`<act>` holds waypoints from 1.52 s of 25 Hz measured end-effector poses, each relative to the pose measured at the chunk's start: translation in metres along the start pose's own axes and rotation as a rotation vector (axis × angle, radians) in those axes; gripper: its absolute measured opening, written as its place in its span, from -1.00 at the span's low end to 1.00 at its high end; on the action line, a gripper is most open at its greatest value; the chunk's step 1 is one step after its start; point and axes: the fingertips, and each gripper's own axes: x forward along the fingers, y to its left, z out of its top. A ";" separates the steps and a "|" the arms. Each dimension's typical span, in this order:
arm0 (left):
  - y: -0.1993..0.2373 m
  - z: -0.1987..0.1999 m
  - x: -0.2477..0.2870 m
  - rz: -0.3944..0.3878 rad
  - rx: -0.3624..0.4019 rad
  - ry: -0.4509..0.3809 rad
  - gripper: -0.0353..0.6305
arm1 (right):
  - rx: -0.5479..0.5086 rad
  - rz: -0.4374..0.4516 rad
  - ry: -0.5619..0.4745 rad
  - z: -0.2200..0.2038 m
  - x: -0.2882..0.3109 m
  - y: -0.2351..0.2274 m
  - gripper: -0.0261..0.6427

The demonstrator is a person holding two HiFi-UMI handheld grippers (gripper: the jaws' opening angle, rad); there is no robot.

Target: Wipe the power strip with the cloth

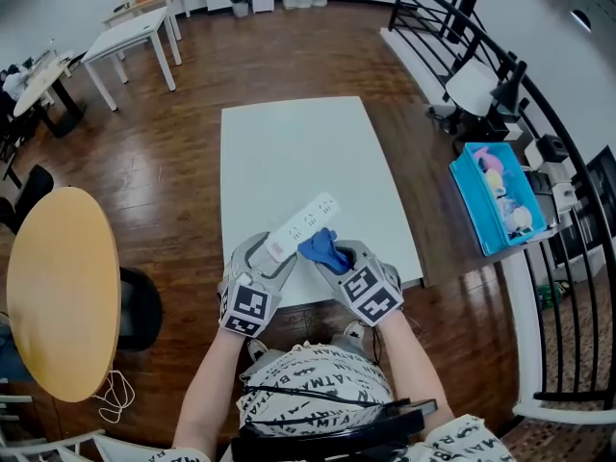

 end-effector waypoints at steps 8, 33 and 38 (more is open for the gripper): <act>0.003 -0.026 -0.001 -0.014 -0.053 0.034 -0.05 | 0.044 0.008 0.011 -0.014 0.002 0.006 -0.51; -0.078 -0.198 0.053 -0.518 0.142 0.420 -0.05 | 0.272 -0.140 0.120 -0.129 -0.038 -0.035 -0.51; -0.076 -0.220 0.059 -0.466 0.155 0.523 -0.04 | 0.287 -0.127 0.154 -0.145 -0.022 -0.026 -0.51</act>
